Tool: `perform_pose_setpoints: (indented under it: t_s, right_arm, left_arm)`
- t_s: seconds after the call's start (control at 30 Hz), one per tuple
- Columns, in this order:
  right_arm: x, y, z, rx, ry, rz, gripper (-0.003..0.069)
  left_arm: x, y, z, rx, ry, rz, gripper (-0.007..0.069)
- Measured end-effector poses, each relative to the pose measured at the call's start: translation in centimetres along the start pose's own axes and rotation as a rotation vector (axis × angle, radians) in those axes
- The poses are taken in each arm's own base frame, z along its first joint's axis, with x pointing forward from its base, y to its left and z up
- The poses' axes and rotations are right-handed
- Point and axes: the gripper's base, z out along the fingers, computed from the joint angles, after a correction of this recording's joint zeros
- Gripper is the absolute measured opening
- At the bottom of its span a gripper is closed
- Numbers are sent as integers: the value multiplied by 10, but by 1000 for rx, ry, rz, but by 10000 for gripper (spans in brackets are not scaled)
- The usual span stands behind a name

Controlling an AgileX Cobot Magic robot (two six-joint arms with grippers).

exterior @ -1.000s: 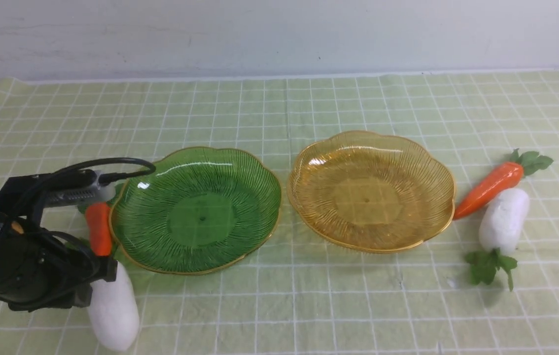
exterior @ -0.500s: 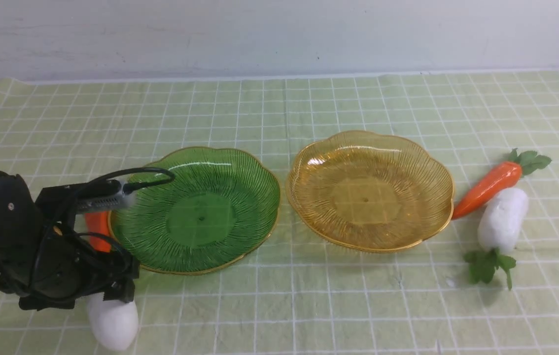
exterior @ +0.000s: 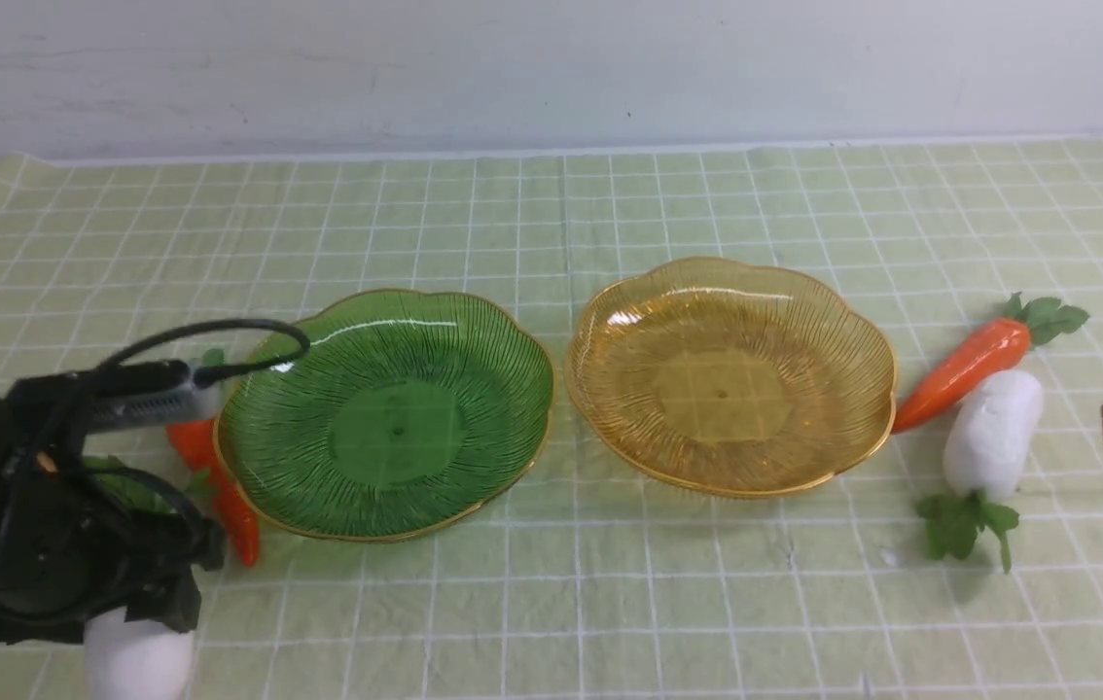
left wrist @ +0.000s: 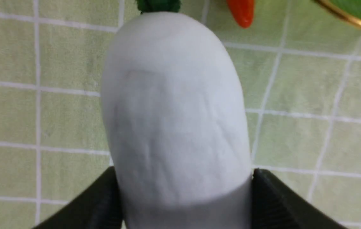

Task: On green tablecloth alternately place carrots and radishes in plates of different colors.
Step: 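Pick up the white radish and place it in the left plate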

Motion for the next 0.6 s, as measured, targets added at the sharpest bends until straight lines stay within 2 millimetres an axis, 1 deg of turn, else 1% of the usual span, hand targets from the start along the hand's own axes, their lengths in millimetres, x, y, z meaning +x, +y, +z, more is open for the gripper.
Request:
perform_pose_setpoints:
  t_s: [0.07,0.1,0.13,0.17,0.23,0.3,0.33,0.37,0.43,0.53,0.6]
  right_arm:
    - [-10,0,13,8,12,2,66]
    - [-16,1,20,9,15,7,104]
    - [-18,1,23,9,19,8,118]
    - [-28,2,36,11,32,23,185]
    - [-39,3,48,12,32,39,274]
    - [-49,3,62,15,41,55,367]
    - [-51,3,66,16,46,56,387]
    - [-57,2,78,20,60,74,454]
    - [-62,0,94,27,85,90,524]
    - [-65,0,122,35,138,99,594]
    - [-64,-1,143,41,175,103,608]
  left_arm:
    - [3,-2,-25,38,-65,-5,447]
    - [3,-4,-38,62,-98,-6,447]
    - [3,-5,-41,64,-105,-5,447]
    - [0,-7,-59,91,-159,6,447]
    - [-6,-10,-71,102,-201,34,447]
    - [-17,-13,-79,111,-233,60,447]
    - [-19,-14,-79,112,-231,61,447]
    - [-29,-17,-80,124,-235,80,447]
    - [-43,-23,-77,145,-227,109,447]
    - [-66,-36,-60,172,-195,175,447]
    - [-84,-49,-41,193,-175,239,447]
